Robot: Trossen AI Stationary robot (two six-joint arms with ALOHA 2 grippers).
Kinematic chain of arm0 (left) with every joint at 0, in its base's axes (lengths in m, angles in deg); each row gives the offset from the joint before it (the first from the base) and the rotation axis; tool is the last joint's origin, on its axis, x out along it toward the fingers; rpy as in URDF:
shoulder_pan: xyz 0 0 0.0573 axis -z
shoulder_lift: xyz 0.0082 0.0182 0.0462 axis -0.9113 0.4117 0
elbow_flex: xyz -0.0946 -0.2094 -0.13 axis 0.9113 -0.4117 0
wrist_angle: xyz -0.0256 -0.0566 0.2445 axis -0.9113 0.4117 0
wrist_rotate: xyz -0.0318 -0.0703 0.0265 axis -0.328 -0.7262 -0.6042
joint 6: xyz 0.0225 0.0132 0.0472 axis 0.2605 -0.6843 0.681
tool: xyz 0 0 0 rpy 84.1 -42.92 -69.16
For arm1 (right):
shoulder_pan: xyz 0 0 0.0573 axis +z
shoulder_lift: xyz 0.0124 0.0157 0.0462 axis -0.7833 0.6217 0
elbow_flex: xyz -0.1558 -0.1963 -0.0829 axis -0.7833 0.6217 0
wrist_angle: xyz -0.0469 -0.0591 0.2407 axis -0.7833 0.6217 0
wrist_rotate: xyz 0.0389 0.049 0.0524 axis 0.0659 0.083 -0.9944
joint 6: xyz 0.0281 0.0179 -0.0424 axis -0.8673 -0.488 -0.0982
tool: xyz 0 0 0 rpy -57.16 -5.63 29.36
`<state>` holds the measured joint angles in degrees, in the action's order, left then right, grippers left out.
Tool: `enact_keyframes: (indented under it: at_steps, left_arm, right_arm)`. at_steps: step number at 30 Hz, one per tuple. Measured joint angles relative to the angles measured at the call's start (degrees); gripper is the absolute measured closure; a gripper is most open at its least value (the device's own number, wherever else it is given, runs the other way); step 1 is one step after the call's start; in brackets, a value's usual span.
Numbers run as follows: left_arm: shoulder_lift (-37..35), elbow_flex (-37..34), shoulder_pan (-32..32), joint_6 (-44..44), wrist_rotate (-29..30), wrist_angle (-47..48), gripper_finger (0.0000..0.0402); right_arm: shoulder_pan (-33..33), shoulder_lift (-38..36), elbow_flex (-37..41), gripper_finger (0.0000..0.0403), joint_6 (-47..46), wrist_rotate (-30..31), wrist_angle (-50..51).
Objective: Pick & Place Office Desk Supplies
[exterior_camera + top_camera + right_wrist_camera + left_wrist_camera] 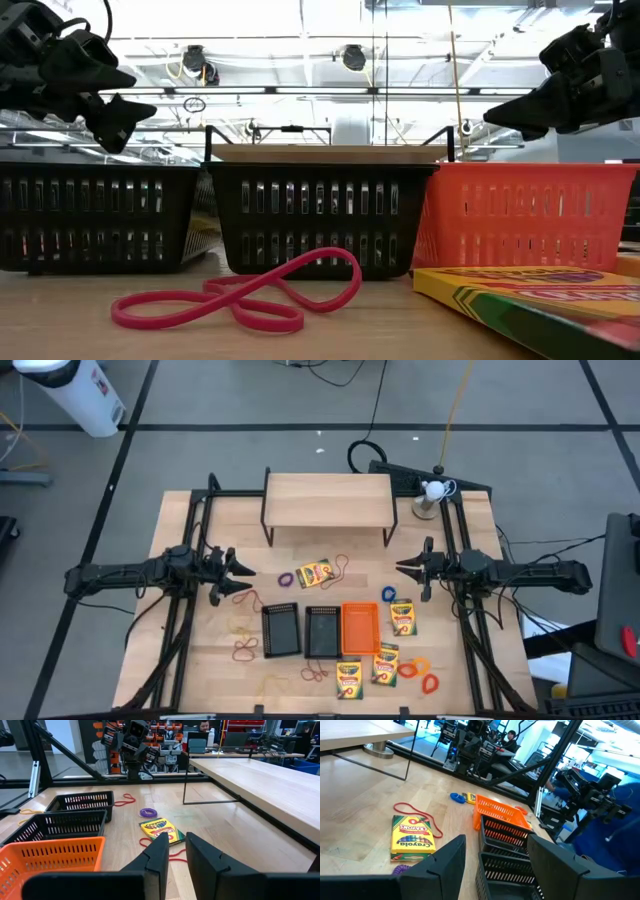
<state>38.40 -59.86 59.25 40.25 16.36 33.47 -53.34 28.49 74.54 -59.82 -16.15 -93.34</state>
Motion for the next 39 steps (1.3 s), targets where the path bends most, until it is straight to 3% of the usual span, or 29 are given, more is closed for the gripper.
enact_keyframes:
  at_steps: [22, 29, 39]
  left_arm:
    - [0.00, 0.00, 0.00, 0.19, 0.03, -0.02, 0.0188]
    - [0.00, 0.00, 0.00, 9.47, 3.19, -0.12, 0.0188]
    - [0.00, 0.00, -0.02, 9.24, 5.82, -3.27, 0.0188]
  right_arm:
    - [0.01, 0.00, -0.01, 0.0344, -0.01, 0.00, -0.01]
    - [0.01, 0.00, -0.02, 0.0344, 0.01, 0.00, -0.01]
    - [0.01, 0.00, 0.00, 0.0344, 0.00, 0.00, 0.00]
